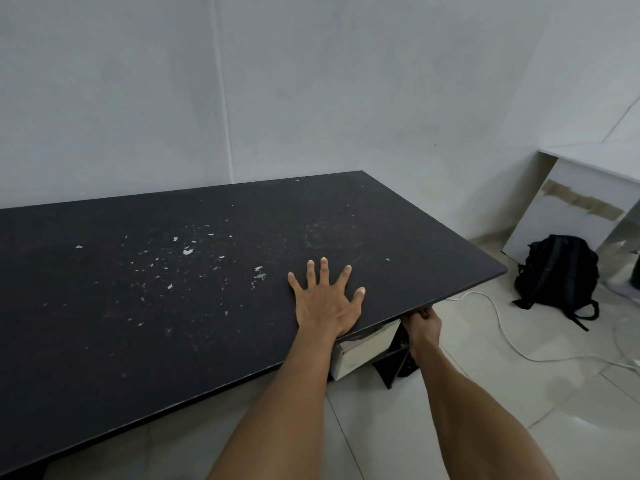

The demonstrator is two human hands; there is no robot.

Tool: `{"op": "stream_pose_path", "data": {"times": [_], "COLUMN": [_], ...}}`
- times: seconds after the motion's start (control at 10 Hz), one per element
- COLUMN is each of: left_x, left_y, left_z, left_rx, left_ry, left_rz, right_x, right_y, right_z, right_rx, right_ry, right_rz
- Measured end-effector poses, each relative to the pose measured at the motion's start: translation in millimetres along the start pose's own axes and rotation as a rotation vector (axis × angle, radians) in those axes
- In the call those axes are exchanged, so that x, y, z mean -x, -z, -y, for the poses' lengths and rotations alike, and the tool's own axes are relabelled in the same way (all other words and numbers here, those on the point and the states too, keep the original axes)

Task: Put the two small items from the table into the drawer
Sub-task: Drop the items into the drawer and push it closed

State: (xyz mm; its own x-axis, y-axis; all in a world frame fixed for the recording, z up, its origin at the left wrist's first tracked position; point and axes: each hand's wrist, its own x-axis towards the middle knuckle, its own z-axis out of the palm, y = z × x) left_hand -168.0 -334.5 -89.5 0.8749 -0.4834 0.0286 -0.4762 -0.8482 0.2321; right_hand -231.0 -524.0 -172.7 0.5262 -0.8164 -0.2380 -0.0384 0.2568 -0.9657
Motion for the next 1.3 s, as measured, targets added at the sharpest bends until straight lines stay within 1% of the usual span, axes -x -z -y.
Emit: {"op": "stream_pose_path", "data": {"times": [0.3, 0.4, 0.5, 0.6, 0.7, 0.8, 0.9, 1.0, 1.1, 1.2, 1.3], "left_x": [0, 0, 0, 2, 3, 4, 5, 6, 11, 27, 49], "left_y": [0, 1, 2, 3, 5, 8, 14, 24, 38, 58, 73], "left_z": [0, 0, 0, 0, 1, 2, 14, 51, 107, 177, 235], "left_rx": [-0.008, -0.01, -0.01, -0.003, 0.001, 0.003, 0.01, 0.001, 0.009, 0.009, 0.006], "left_ry": [-0.004, -0.004, -0.006, -0.013, -0.012, -0.015, 0.012, 0.082, 0.191, 0.329, 0.442], "left_rz": [0.007, 0.008, 0.01, 0.015, 0.025, 0.046, 0.04, 0.029, 0.031, 0.033, 0.011], "right_x": [0, 4, 7, 8, 8, 11, 16, 26, 45, 84, 129], "right_y": [-3, -1, 0, 9, 22, 27, 17, -15, -70, -150, -220], "right_z": [1, 7, 14, 34, 57, 83, 102, 104, 96, 74, 50], "right_rx": [0.076, 0.036, -0.186, -0.36, -0.265, -0.093, 0.443, 0.985, 1.204, 1.26, 1.327], "right_ry": [0.022, -0.01, -0.063, -0.128, -0.101, 0.039, 0.274, 0.453, 0.509, 0.561, 0.681], "right_rz": [0.015, 0.041, 0.005, -0.266, -0.56, -0.61, -0.531, -0.242, 0.068, 0.323, 0.508]}}
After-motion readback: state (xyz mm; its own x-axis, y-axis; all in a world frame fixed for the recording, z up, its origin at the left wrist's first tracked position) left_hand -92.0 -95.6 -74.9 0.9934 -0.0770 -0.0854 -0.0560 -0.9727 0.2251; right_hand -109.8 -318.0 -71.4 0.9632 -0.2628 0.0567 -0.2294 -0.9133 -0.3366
